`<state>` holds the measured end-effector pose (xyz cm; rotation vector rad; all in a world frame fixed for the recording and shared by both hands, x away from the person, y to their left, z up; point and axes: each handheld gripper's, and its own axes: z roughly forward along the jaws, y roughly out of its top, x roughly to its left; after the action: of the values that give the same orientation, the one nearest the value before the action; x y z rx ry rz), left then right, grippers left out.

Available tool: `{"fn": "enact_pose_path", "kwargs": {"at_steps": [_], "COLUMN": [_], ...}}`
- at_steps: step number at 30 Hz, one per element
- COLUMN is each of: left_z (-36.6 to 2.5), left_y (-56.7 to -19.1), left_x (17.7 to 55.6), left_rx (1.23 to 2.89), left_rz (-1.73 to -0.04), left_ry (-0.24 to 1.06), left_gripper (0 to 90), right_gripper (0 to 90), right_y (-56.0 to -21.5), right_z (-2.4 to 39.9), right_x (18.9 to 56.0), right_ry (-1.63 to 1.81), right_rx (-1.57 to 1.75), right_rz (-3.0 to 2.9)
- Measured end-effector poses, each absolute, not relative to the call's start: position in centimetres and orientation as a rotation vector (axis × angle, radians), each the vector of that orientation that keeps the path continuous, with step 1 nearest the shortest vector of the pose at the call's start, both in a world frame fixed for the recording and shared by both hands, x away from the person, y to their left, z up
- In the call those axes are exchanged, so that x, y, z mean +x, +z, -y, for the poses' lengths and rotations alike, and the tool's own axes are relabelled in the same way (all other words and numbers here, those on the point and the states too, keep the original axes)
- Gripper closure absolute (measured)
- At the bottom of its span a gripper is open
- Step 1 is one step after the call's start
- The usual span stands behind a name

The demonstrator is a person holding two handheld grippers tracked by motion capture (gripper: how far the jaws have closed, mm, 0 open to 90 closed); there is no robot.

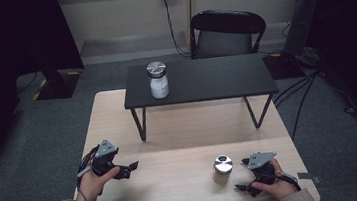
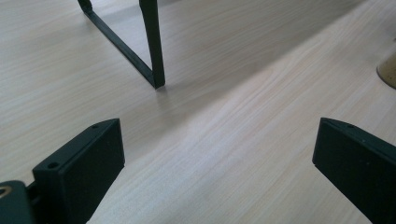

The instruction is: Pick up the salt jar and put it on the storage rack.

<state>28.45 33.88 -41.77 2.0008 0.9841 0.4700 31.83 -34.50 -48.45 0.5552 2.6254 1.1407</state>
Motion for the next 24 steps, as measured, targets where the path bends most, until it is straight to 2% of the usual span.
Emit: {"fn": "enact_pose_path", "kwargs": {"at_steps": [24], "left_z": [-34.0], "left_y": [-43.4], "left_x": [28.1], "left_rx": [2.023], "left_rz": [-1.014], "left_ry": [0.461], "left_gripper": [1.7], "right_gripper": [0.0], "right_y": [-48.5], "right_z": [34.5], "right_x": [31.8], "right_ry": [1.141], "right_rx": [0.557], "right_rz": [-2.625]}}
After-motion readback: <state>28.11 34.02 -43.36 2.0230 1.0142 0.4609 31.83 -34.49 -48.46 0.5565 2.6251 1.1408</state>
